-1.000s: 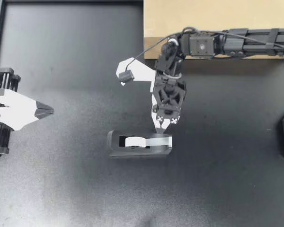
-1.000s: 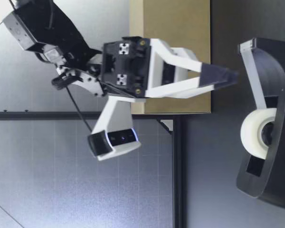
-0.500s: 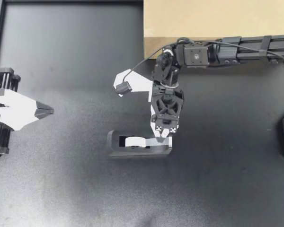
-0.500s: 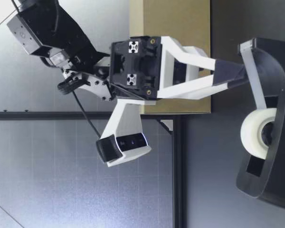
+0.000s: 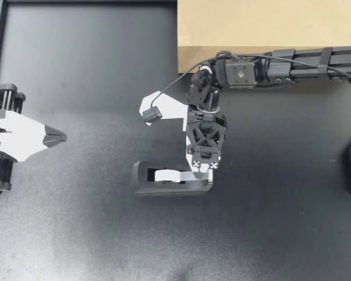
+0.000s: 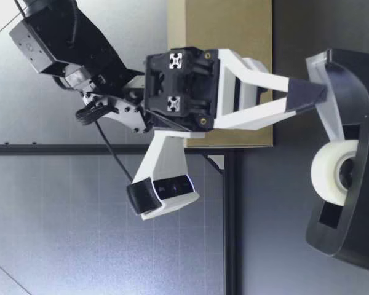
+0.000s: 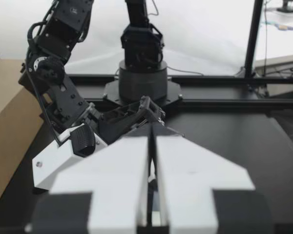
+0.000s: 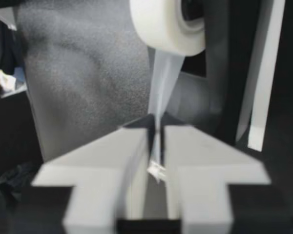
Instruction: Cut a small piece of tape from the tape dispenser then place it on the cardboard box's edge.
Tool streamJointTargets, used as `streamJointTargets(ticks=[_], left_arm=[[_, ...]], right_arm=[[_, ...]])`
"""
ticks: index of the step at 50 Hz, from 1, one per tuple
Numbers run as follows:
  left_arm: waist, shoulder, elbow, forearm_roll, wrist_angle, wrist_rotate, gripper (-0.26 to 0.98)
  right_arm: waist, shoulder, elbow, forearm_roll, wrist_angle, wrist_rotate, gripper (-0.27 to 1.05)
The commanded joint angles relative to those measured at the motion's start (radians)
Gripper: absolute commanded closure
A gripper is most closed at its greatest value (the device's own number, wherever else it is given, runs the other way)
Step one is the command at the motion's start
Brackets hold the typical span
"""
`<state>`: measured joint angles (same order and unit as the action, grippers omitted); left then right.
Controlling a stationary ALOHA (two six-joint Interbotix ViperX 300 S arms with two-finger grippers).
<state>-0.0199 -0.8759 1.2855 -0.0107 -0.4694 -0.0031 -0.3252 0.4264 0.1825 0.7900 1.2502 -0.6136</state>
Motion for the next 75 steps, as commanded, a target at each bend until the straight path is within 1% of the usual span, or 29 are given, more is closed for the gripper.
streamJointTargets(ticks=[1,6,11,20,42,50,61,75], left_arm=[[-0.002,0.005,-0.012,-0.002,-0.009,0.000,0.84],[-0.002,0.005,-0.012,-0.002,-0.009,0.000,0.84],[-0.002,0.005,-0.012,-0.002,-0.009,0.000,0.84],[-0.002,0.005,-0.012,-0.002,-0.009,0.000,0.84],[-0.002,0.005,-0.014,-0.002,-0.009,0.000,0.84],[-0.003,0.005,-0.015,-0.002,-0.008,0.000,0.84],[-0.002,0.005,-0.014,-0.002,-0.009,0.000,0.84],[-0.002,0.005,-0.012,-0.002,-0.008,0.000,0.84]], right_arm=[[0.005,-0.035,-0.026,0.005,-0.003,0.003,0.75],[0.005,-0.043,-0.026,0.006,-0.003,0.009,0.85],[0.005,-0.054,-0.023,0.005,-0.002,0.023,0.89],[0.005,-0.084,-0.005,0.003,0.014,0.034,0.89],[-0.015,-0.186,0.124,-0.002,0.029,0.080,0.89],[-0.026,-0.209,0.153,-0.002,0.025,0.080,0.89],[-0.026,-0.201,0.183,-0.002,0.009,0.077,0.89],[-0.026,-0.187,0.212,-0.017,-0.071,0.071,0.89]])
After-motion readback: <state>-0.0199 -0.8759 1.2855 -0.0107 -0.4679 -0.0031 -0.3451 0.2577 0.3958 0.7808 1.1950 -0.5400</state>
